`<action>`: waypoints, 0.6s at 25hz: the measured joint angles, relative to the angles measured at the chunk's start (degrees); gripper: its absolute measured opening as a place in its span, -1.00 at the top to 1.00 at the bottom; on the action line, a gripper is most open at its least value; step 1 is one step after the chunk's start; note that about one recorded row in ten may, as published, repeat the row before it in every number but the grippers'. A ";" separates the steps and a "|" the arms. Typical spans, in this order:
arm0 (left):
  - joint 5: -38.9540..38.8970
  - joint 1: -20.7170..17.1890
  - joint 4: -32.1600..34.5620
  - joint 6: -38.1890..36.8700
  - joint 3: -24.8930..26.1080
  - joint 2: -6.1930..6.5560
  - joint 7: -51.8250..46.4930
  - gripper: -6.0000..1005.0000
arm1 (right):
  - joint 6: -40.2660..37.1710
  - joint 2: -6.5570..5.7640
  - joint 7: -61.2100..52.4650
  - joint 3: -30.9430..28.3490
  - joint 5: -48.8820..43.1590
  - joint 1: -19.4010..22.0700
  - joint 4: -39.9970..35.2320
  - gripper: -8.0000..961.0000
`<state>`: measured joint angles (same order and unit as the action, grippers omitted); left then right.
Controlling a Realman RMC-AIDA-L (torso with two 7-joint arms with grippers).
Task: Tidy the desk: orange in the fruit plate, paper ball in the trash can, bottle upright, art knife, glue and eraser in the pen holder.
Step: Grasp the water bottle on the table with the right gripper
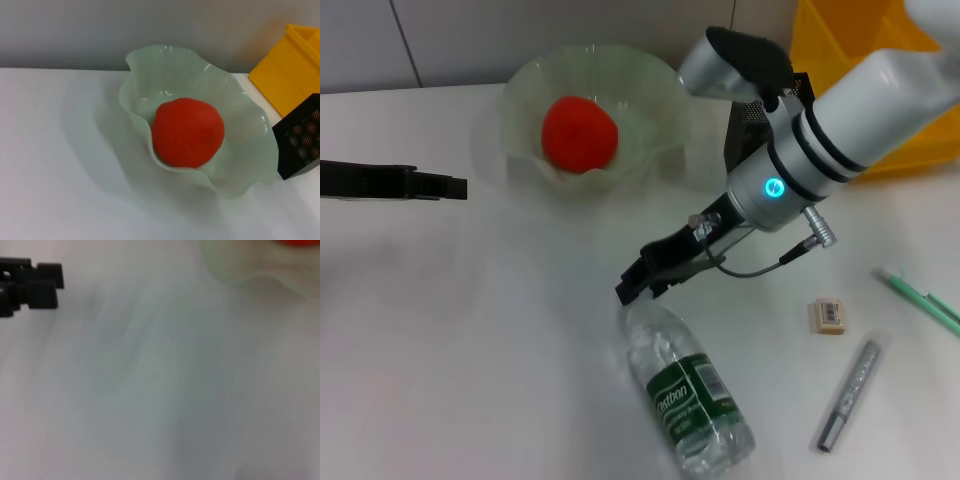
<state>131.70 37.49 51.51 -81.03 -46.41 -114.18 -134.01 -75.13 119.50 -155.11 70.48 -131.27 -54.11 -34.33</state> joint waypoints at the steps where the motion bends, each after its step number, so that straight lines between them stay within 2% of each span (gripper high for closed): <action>1: -0.24 -0.02 0.00 0.06 0.00 0.00 0.02 0.09 | 0.11 -0.01 0.52 -0.30 0.07 0.49 -1.40 0.09; 5: -0.68 -0.19 0.00 0.32 0.09 0.09 0.03 0.09 | 0.25 -0.06 0.61 -0.17 0.20 1.17 -3.51 0.10; 15: -1.06 -0.35 0.03 0.71 5.00 0.83 0.43 0.10 | -1.82 -0.03 3.13 1.85 0.95 3.96 -11.20 0.13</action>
<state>130.65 37.14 51.54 -80.32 -41.41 -113.35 -133.59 -76.95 119.46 -151.98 72.34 -130.32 -50.15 -45.53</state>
